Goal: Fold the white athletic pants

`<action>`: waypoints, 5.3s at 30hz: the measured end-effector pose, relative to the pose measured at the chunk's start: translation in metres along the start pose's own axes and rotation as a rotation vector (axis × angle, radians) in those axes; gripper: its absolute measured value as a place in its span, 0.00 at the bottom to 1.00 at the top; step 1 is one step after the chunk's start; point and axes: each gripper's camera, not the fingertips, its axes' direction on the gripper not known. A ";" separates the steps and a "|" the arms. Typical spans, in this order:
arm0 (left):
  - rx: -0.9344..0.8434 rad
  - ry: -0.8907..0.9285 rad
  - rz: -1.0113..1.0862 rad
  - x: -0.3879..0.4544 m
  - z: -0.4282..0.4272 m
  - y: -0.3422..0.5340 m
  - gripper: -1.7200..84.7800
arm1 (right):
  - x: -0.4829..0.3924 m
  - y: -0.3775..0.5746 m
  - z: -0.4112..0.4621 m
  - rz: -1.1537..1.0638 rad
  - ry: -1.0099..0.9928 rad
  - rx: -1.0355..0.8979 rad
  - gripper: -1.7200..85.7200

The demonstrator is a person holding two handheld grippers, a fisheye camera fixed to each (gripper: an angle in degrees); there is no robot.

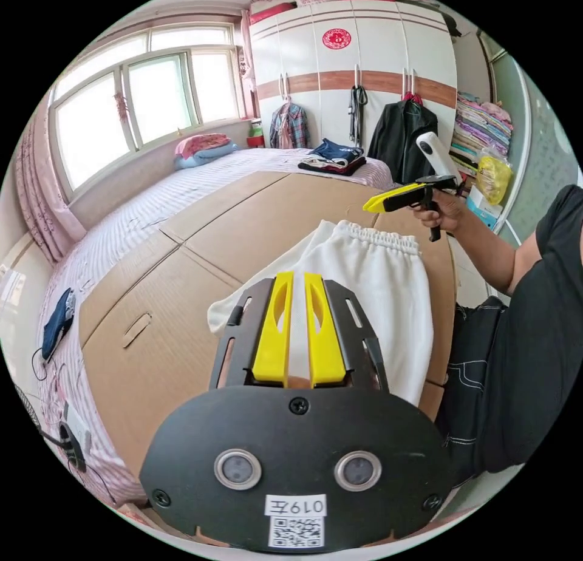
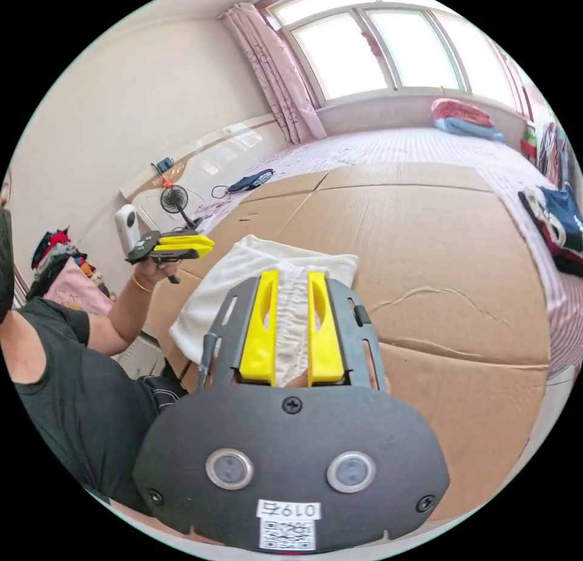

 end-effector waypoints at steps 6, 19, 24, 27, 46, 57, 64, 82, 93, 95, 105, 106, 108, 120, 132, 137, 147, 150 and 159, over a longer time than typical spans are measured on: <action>-0.083 0.214 0.146 -0.109 0.018 -0.045 0.11 | 0.106 -0.029 -0.005 0.086 -0.150 -0.082 0.13; -0.246 0.672 0.176 -0.297 0.038 -0.124 0.12 | 0.232 -0.088 -0.009 0.152 -0.298 -0.104 0.17; -0.300 0.729 0.182 -0.323 0.052 -0.152 0.11 | 0.249 -0.104 -0.008 0.145 -0.260 -0.114 0.18; -0.324 0.754 0.201 -0.335 0.056 -0.170 0.10 | 0.264 -0.112 -0.010 0.158 -0.266 -0.118 0.17; -0.335 0.899 0.209 -0.399 0.059 -0.256 0.03 | 0.349 -0.177 0.001 0.267 -0.403 -0.240 0.16; -0.315 0.847 0.251 -0.408 0.051 -0.290 0.03 | 0.345 -0.182 -0.003 0.231 -0.337 -0.154 0.03; -0.321 0.876 0.180 -0.422 0.060 -0.301 0.04 | 0.341 -0.176 0.005 0.250 -0.292 -0.121 0.01; -0.334 0.914 0.140 -0.406 0.080 -0.367 0.14 | 0.340 -0.161 0.041 0.289 -0.471 -0.146 0.09; -0.456 0.909 0.161 -0.365 0.122 -0.397 0.05 | 0.325 -0.145 0.045 0.239 -0.456 -0.105 0.06; -0.445 0.954 0.120 -0.369 0.124 -0.398 0.04 | 0.323 -0.140 0.046 0.237 -0.446 -0.090 0.05; -0.468 0.844 -0.001 -0.364 0.123 -0.398 0.03 | 0.308 -0.123 0.046 0.232 -0.374 -0.067 0.02; -0.472 0.842 -0.003 -0.362 0.123 -0.398 0.03 | 0.308 -0.121 0.047 0.238 -0.383 -0.065 0.02; -0.471 0.853 -0.006 -0.359 0.124 -0.397 0.04 | 0.307 -0.118 0.049 0.248 -0.401 -0.064 0.03; -0.479 0.854 0.004 -0.346 0.121 -0.394 0.04 | 0.296 -0.073 0.029 0.305 -0.481 -0.109 0.08; -0.497 0.820 -0.021 -0.341 0.115 -0.377 0.03 | 0.281 -0.041 0.022 0.307 -0.472 -0.079 0.02; -0.489 0.809 -0.016 -0.336 0.106 -0.370 0.03 | 0.267 -0.021 0.005 0.323 -0.514 -0.074 0.05; -0.491 0.795 0.000 -0.330 0.093 -0.356 0.04 | 0.218 0.011 -0.017 0.287 -0.473 -0.088 0.03; -0.490 0.780 -0.007 -0.332 0.089 -0.348 0.04 | 0.206 0.015 -0.018 0.277 -0.434 -0.114 0.02; -0.364 0.782 -0.056 -0.344 0.059 -0.326 0.06 | 0.172 0.042 -0.016 0.313 -0.480 -0.084 0.02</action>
